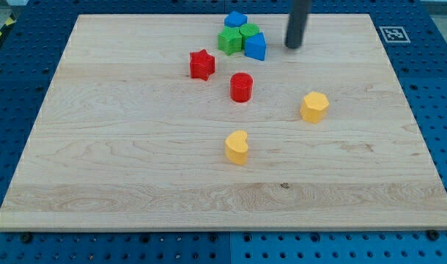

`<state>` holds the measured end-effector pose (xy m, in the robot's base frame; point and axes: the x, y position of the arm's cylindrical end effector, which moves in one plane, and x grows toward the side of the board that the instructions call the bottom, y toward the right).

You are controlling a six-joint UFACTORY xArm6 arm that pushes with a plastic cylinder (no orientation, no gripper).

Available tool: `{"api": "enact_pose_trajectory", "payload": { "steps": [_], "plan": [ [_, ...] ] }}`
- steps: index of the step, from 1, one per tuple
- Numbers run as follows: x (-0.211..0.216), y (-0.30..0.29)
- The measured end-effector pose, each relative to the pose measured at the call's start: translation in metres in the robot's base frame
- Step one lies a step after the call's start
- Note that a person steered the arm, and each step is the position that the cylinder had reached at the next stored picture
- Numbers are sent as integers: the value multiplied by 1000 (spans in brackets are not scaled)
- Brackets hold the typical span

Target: Move your arm towards the yellow hexagon

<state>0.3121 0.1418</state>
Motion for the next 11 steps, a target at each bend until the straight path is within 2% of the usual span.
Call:
{"api": "enact_pose_trajectory", "payload": {
  "steps": [1, 4, 6, 8, 9, 11],
  "plan": [
    [60, 13],
    [61, 1],
    [70, -49],
    [123, -67],
    [127, -65],
    [130, -21]
  ]
}}
